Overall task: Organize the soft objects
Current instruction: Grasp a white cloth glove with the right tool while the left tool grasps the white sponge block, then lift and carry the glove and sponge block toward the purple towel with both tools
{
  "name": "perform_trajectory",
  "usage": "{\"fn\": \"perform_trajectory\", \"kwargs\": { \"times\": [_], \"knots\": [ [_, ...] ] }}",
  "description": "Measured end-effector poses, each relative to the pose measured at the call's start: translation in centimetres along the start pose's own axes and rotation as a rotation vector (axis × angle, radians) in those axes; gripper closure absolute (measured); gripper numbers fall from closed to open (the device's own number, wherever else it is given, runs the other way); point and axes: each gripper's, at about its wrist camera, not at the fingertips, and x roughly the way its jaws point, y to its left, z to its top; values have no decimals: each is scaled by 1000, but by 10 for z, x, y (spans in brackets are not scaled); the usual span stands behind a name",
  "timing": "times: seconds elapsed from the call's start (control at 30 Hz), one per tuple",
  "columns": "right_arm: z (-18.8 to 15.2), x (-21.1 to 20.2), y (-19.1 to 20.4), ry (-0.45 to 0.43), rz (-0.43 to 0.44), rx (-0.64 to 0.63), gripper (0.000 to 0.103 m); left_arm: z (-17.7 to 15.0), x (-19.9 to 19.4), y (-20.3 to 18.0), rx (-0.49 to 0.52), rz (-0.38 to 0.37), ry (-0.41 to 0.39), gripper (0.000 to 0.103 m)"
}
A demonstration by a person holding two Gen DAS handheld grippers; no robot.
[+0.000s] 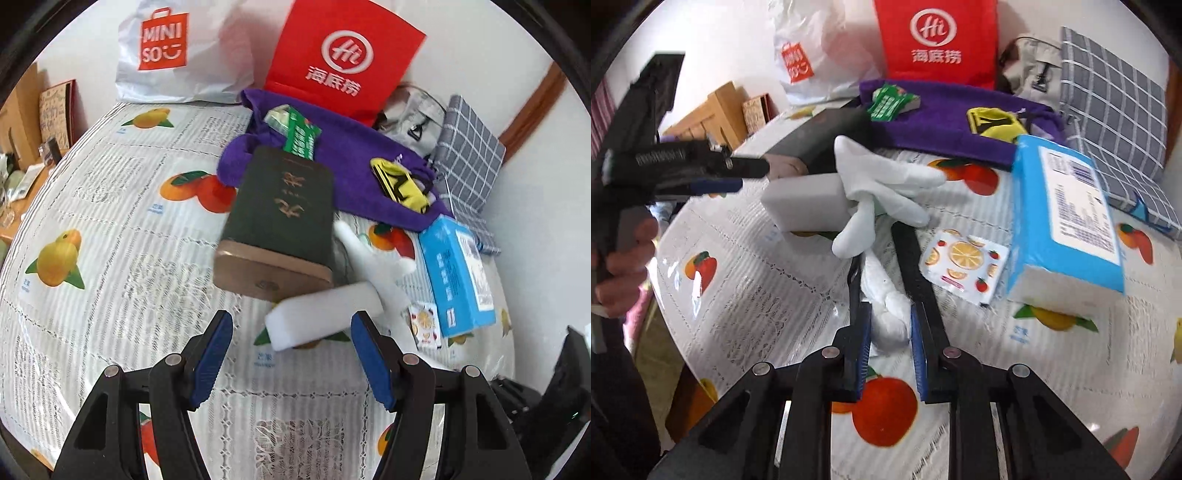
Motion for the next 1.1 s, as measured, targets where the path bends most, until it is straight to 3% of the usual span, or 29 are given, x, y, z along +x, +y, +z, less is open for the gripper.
{"fn": "perform_trajectory", "kwargs": {
  "times": [0.13,0.37,0.57,0.67,0.9,1.1],
  "knots": [
    [-9,-13,-11,-31,13,55,82,-6,7,-14,21,12,-5,28],
    [-24,-25,-31,-49,-6,81,82,-9,24,-32,63,57,-5,27],
    [-41,-20,-61,-14,-53,123,82,-12,38,-39,135,86,-17,28],
    [-48,-16,-72,-4,-56,153,82,-13,41,-40,154,102,-14,33],
    [-54,-6,-84,-4,-59,206,82,-16,35,-34,138,66,-4,62],
    [-55,-7,-81,-18,-70,205,78,-22,23,-32,125,26,-31,68]
  ]
}}
